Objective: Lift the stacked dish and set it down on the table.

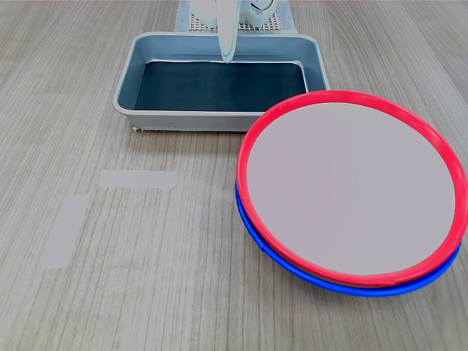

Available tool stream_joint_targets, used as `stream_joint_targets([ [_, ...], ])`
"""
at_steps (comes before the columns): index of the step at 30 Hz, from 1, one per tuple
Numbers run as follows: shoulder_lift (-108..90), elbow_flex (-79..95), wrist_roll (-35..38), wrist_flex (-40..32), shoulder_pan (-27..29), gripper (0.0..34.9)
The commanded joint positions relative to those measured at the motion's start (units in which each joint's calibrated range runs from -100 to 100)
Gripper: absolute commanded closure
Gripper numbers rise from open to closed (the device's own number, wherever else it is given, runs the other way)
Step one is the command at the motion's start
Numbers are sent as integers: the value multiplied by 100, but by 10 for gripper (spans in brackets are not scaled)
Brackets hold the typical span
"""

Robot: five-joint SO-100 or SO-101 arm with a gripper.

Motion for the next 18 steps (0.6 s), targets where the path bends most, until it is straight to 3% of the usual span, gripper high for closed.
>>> stream_joint_targets([
  [1,-34,0,-10,19,19,346],
  [18,-34,0,20,19,-28,346],
])
